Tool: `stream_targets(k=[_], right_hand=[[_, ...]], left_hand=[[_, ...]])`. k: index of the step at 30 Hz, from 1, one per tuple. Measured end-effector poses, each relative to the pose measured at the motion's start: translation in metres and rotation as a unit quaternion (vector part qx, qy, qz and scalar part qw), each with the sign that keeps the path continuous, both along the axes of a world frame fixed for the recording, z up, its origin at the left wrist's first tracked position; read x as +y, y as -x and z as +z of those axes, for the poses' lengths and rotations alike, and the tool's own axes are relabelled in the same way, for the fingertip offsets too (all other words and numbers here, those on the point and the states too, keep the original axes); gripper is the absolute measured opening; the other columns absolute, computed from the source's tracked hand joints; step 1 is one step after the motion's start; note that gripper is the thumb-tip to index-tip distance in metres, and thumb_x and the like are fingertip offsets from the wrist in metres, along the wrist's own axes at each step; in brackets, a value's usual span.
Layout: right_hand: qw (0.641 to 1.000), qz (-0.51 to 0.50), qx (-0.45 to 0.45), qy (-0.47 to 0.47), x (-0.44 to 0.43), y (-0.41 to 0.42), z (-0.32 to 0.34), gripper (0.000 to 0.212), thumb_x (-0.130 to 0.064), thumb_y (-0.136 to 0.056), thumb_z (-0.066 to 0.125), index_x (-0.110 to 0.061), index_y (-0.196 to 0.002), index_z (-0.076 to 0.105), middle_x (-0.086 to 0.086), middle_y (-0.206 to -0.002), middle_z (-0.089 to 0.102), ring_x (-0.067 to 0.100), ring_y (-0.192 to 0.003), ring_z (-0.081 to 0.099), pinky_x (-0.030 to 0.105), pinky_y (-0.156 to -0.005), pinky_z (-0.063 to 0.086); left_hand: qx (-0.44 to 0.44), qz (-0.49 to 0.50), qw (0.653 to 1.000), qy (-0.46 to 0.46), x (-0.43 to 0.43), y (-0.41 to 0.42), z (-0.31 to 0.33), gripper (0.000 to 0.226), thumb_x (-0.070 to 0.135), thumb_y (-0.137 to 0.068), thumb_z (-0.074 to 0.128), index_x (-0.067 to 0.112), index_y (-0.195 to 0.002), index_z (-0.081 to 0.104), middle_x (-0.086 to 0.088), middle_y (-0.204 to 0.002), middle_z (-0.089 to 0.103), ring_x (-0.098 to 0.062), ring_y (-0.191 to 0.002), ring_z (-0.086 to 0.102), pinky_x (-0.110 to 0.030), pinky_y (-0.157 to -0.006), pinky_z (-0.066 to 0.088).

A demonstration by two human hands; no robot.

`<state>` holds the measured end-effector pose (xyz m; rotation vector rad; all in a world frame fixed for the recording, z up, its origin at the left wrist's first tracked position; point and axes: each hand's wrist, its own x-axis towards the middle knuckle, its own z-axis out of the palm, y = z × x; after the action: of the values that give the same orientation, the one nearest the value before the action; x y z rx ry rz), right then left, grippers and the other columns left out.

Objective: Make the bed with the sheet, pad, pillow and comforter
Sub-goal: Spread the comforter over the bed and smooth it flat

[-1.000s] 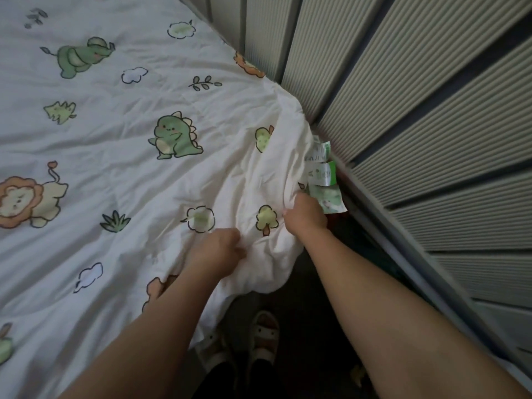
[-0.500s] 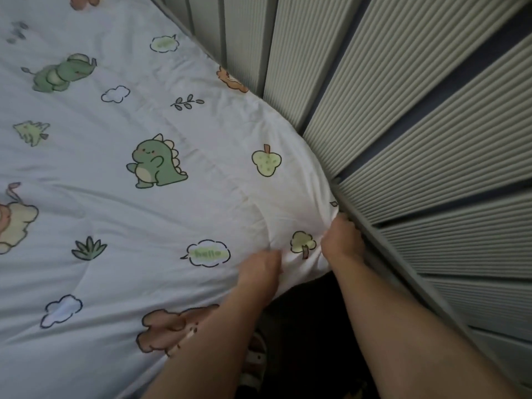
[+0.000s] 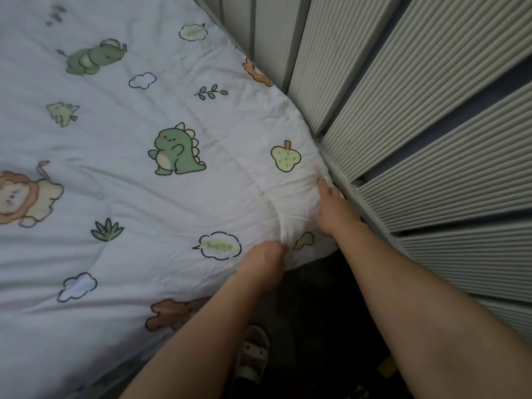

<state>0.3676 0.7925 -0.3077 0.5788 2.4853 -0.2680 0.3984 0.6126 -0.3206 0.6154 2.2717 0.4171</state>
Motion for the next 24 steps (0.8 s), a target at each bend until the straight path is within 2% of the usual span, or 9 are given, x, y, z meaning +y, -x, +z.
stream_targets(k=[4,6,9,13,17,24], right_hand=[[1.0,0.008,-0.01,-0.008,-0.004,0.001,0.007,0.077,-0.03,-0.091,0.051,-0.025,-0.151,0.002,0.015,-0.149,0.025,0.038,-0.127,0.041,0.048,-0.097,0.042],[0.999,0.014,-0.01,-0.031,-0.007,0.001,0.014,0.073,-0.032,-0.092,0.051,-0.02,-0.15,0.008,0.017,-0.145,0.028,0.038,-0.124,0.043,0.046,-0.095,0.042],[0.997,0.04,-0.001,-0.071,-0.023,0.002,0.03,0.063,-0.027,-0.092,0.052,-0.013,-0.145,0.022,0.016,-0.143,0.029,0.036,-0.121,0.044,0.044,-0.093,0.043],[0.99,0.099,0.023,-0.094,-0.051,0.002,0.052,0.053,-0.017,-0.089,0.054,-0.013,-0.137,0.031,0.014,-0.136,0.034,0.033,-0.118,0.044,0.042,-0.088,0.042],[0.981,0.157,0.066,-0.094,-0.095,-0.002,0.086,0.04,-0.013,-0.089,0.051,-0.012,-0.127,0.04,0.012,-0.129,0.041,0.031,-0.114,0.046,0.039,-0.087,0.041],[0.949,0.257,0.15,-0.104,-0.206,-0.033,0.162,0.021,-0.012,-0.093,0.043,-0.011,-0.112,0.053,0.01,-0.113,0.055,0.03,-0.103,0.052,0.032,-0.073,0.031]], left_hand=[[0.013,0.031,0.999,-0.024,-0.012,0.002,0.004,0.032,0.014,-0.09,0.046,0.014,-0.119,0.06,-0.017,-0.117,0.061,-0.037,-0.109,0.057,-0.037,-0.089,0.046],[0.022,0.046,0.998,-0.039,-0.018,0.005,0.006,0.029,0.015,-0.089,0.046,0.015,-0.113,0.062,-0.017,-0.113,0.063,-0.037,-0.107,0.057,-0.038,-0.087,0.047],[0.04,0.072,0.995,-0.052,-0.034,0.007,0.015,0.03,0.015,-0.089,0.046,0.016,-0.114,0.063,-0.016,-0.114,0.063,-0.036,-0.108,0.057,-0.038,-0.089,0.047],[0.051,0.105,0.991,-0.062,-0.056,0.013,0.032,0.032,0.02,-0.093,0.047,0.018,-0.121,0.061,-0.014,-0.121,0.062,-0.033,-0.113,0.055,-0.036,-0.092,0.045],[0.082,0.127,0.986,-0.074,-0.097,0.015,0.063,0.032,0.022,-0.094,0.047,0.019,-0.123,0.06,-0.01,-0.121,0.062,-0.03,-0.111,0.056,-0.033,-0.091,0.045],[0.156,0.149,0.973,-0.077,-0.223,-0.012,0.148,0.03,0.026,-0.095,0.047,0.02,-0.12,0.062,-0.008,-0.118,0.065,-0.027,-0.108,0.059,-0.036,-0.091,0.048]])
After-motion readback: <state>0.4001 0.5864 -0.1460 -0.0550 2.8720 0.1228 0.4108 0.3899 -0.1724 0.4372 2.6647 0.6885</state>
